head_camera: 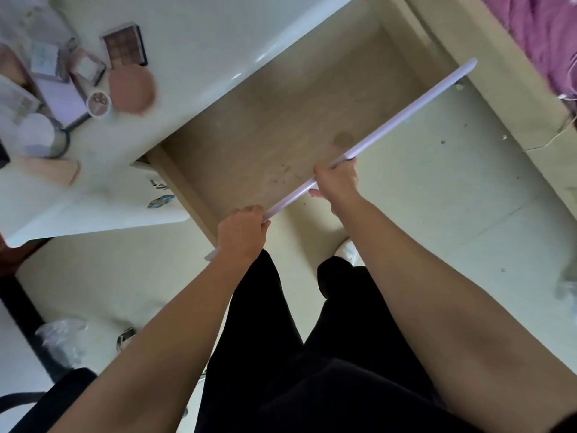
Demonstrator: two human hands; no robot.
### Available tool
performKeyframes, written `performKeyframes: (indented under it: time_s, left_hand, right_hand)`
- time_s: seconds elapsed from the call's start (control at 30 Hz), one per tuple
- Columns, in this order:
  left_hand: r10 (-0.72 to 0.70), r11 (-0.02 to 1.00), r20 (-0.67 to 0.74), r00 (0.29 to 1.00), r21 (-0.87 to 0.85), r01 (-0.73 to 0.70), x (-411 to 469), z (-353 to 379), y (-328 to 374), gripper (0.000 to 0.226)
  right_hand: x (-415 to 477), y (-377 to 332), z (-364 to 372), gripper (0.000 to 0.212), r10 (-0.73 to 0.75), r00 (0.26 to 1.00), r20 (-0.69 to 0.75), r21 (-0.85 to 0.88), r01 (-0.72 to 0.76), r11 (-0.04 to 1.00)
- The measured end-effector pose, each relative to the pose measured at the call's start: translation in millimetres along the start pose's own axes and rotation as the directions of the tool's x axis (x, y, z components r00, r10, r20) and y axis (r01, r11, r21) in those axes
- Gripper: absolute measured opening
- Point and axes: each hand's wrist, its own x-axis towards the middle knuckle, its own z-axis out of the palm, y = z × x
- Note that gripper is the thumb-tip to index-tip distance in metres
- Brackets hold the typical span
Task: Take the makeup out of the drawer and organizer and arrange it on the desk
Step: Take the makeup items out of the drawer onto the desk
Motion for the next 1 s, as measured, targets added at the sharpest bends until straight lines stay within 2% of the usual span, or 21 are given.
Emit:
performKeyframes:
  time_s: [0.1,0.23,0.33,0.4,0.53,0.6,0.67,0.73,0.87,1.0]
  left_hand:
    - [0.006,1.0,-0.013,1.0,-0.007,-0.006,-1.1,-0.2,-3.6,0.026]
    - [-0.015,0.998,-0.113,0.994,-0.061,0.008,-2.3,-4.6,-17.3,0.027]
    - [-0.036,0.996,-0.298,0.954,-0.094,0.008,7.7,-16.3,-39.9,0.019]
    - [-0.02,0.999,-0.363,0.931,-0.051,0.002,19.1,-24.3,-56.0,0.016]
    - [0.117,0.992,-0.376,0.919,0.092,-0.089,29.9,-21.8,-72.7,0.02]
    - [0.122,0.992,-0.41,0.904,0.037,-0.117,27.8,-16.9,-72.1,0.019]
    - [0.078,0.991,-0.433,0.898,-0.065,-0.117,25.3,-12.8,-70.1,0.017]
    - [0.039,0.987,-0.436,0.899,-0.124,-0.103,25.4,-10.7,-70.3,0.017]
    - [0.118,0.984,-0.405,0.907,-0.077,-0.163,30.2,-11.7,-71.2,0.019]
    - [0.204,0.975,-0.375,0.904,-0.002,-0.221,38.3,-11.0,-79.1,0.025]
  right_hand:
    - [-1.4,-2.1,-2.0,0.063,-0.018,1.0,0.004,-0.023,0.019,1.0]
    - [-9.2,-7.9,0.4,0.042,-0.071,0.997,0.028,-0.06,0.073,0.996]
    - [-10.7,-25.6,13.1,0.054,-0.084,0.993,0.079,-0.111,0.093,0.989]
    - [-4.3,-31.3,24.4,0.064,-0.089,0.992,0.094,-0.133,0.101,0.986]
    - [-4.1,-31.5,33.2,0.059,-0.109,0.992,0.06,-0.127,0.116,0.985]
    - [-6.3,-32.5,33.3,0.051,-0.116,0.992,0.043,-0.13,0.121,0.984]
    - [-5.1,-33.5,34.0,0.027,-0.104,0.994,0.018,-0.102,0.105,0.989]
    - [-9.9,-38.0,36.7,0.016,-0.085,0.996,-0.006,-0.068,0.084,0.994]
    - [-16.8,-41.7,45.5,0.011,-0.049,0.995,-0.083,-0.043,0.046,0.998]
    - [-14.3,-46.7,47.1,0.019,-0.007,0.99,-0.143,-0.046,0.001,0.999]
